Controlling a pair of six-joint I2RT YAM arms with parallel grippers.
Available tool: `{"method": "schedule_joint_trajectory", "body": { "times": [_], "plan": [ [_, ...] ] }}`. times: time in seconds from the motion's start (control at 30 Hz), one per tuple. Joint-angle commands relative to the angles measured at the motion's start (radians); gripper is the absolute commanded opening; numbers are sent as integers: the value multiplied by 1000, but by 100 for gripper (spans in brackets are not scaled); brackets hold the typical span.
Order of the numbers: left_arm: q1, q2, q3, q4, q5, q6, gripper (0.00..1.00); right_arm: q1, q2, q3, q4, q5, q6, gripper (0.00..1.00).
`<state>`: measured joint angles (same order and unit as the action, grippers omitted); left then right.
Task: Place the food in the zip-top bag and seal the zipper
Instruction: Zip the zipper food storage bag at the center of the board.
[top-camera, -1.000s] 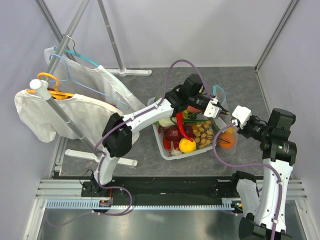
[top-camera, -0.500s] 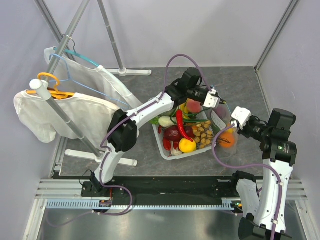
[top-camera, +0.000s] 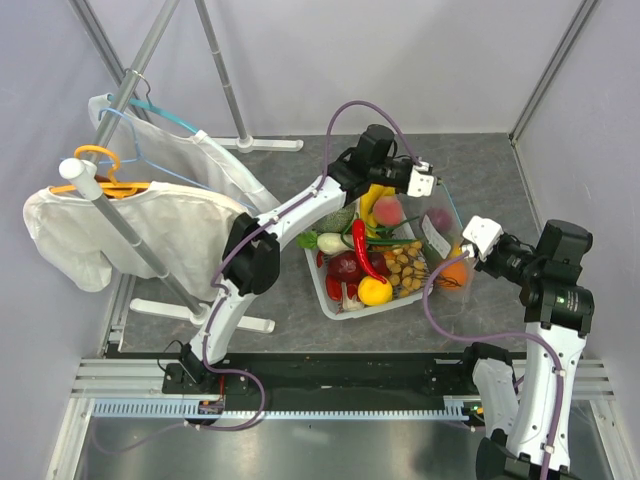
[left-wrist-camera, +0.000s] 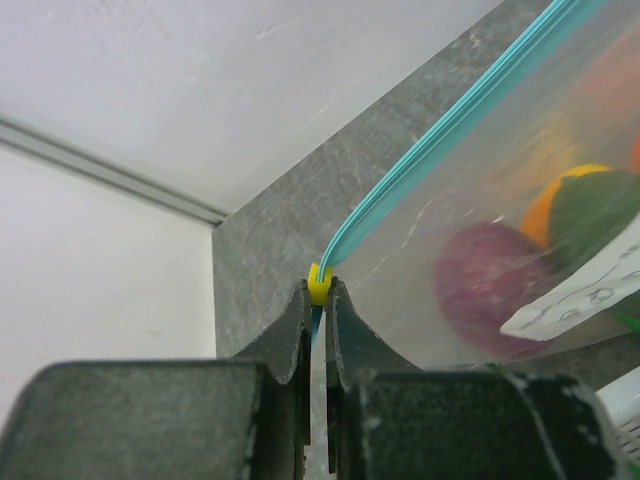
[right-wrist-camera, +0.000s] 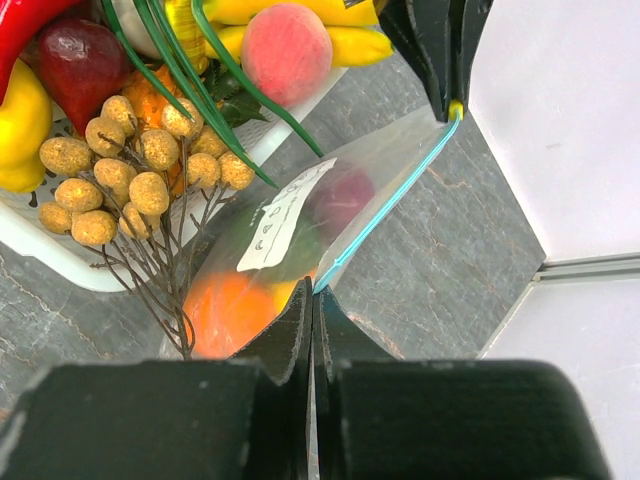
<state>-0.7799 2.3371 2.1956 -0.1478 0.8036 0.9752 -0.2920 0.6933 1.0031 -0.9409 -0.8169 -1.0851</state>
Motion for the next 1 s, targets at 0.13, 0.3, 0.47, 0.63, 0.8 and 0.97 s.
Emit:
{"method": "schedule_joint_trajectory", "body": {
  "times": [0.13,0.3,0.47,0.63,0.8,0.97],
  "plan": [
    [102,37,46,76,-207,36,4,4,-47,43,-79,-68,21,0],
    [120,45,49,96,-225,45,5,4,-51,52,-87,-61,27,0],
    [131,48,52,99,-237,59,5,4,-57,48,-90,-59,34,0],
    [140,53,56,116,-248,57,6,4,-55,54,-91,-53,40,0],
    [142,44,53,122,-245,46,13,4,-52,55,-91,-53,40,0],
    [136,-18,17,125,-156,-13,35,4,-32,43,-24,-45,115,0]
  ]
}}
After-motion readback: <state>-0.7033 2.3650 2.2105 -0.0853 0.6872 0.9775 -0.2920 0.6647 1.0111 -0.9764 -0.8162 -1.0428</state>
